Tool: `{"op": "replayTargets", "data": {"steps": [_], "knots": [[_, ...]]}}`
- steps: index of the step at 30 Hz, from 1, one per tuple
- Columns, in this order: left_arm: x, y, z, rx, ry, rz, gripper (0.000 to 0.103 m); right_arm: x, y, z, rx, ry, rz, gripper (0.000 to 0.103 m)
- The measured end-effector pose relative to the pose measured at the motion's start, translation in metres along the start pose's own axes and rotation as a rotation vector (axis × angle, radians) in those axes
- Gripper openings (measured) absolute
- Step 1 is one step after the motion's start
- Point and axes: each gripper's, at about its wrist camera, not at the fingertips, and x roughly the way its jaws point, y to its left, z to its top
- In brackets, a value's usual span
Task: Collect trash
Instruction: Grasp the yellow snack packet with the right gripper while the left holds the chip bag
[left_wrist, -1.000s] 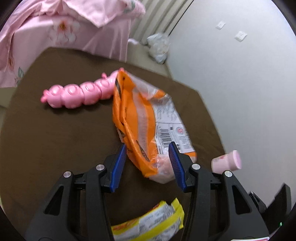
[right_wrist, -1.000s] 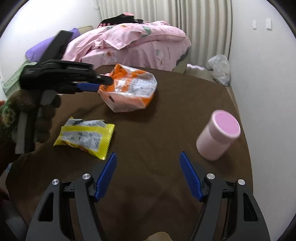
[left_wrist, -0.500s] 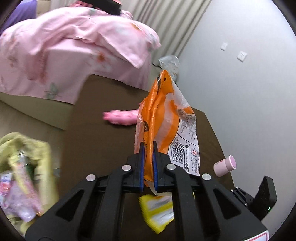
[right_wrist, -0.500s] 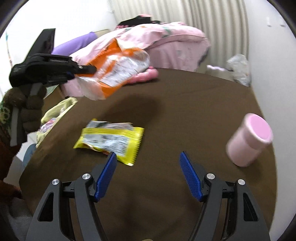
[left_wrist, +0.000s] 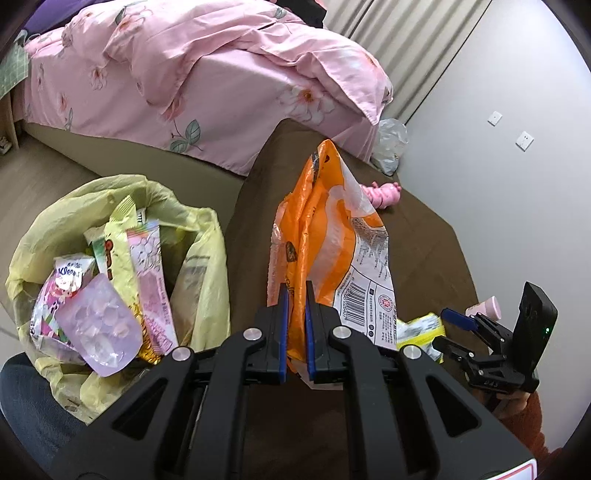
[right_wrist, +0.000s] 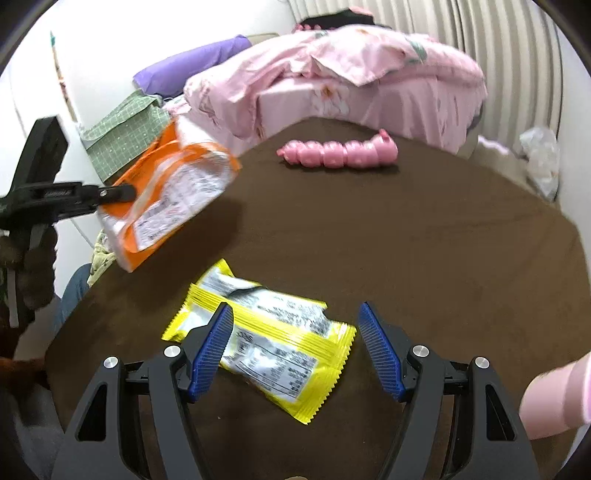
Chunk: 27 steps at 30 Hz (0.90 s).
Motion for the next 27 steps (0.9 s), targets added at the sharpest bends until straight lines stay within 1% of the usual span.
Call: {"op": "replayTargets", "data": {"steps": [2,4,6,7,9,10,13,17,18,19,21,22,23,24,25,26,27], "knots": [[0.002,-0.001,-0.003,0.015,0.002,0.005,0.007,0.000,0.006,-0.008,0.012,0.023,0.021,0.067],[0.005,-0.002,-0.004,0.021,0.006,0.005,0.007,-0.006,0.016,-0.019,0.011,0.032,0.064,0.067],[0.009,-0.003,-0.004,0.025,0.014,0.009,0.007,-0.018,0.032,-0.031,-0.013,0.040,0.154,0.067],[0.010,-0.003,-0.005,0.027,0.015,0.011,0.007,-0.021,0.034,-0.032,-0.027,0.039,0.162,0.067],[0.011,-0.005,-0.005,0.032,0.013,0.011,0.007,-0.030,0.045,-0.036,-0.078,0.033,0.147,0.067],[0.011,-0.005,-0.005,0.032,0.010,0.011,0.007,-0.034,0.051,-0.036,-0.112,0.029,0.122,0.067],[0.009,-0.005,-0.007,0.037,0.004,0.009,0.007,-0.037,0.064,-0.031,-0.199,0.021,0.084,0.067],[0.002,-0.004,-0.008,0.039,-0.010,0.012,0.007,-0.024,0.071,-0.022,-0.266,0.039,0.109,0.067],[-0.001,-0.003,-0.008,0.033,-0.013,0.012,0.007,-0.023,0.066,-0.020,-0.277,0.046,0.111,0.067],[-0.003,-0.002,-0.008,0.029,-0.017,0.013,0.007,-0.013,0.071,-0.018,-0.320,0.068,0.104,0.067],[-0.007,0.001,-0.009,0.021,-0.024,0.015,0.007,-0.007,0.072,-0.019,-0.358,0.090,0.094,0.066],[-0.009,0.002,-0.009,0.018,-0.026,0.015,0.007,0.000,0.074,-0.020,-0.379,0.114,0.071,0.063],[-0.011,0.003,-0.010,0.016,-0.028,0.016,0.007,0.006,0.074,-0.020,-0.378,0.133,0.060,0.053],[-0.012,0.003,-0.011,0.015,-0.029,0.016,0.007,0.006,0.074,-0.018,-0.369,0.133,0.066,0.051],[-0.014,0.004,-0.011,0.013,-0.031,0.015,0.007,0.004,0.072,-0.016,-0.341,0.126,0.084,0.040],[-0.016,0.005,-0.012,0.011,-0.033,0.013,0.007,0.002,0.072,-0.015,-0.330,0.119,0.079,0.034],[-0.018,0.005,-0.012,0.011,-0.036,0.012,0.007,-0.001,0.072,-0.015,-0.328,0.111,0.067,0.031]]}}
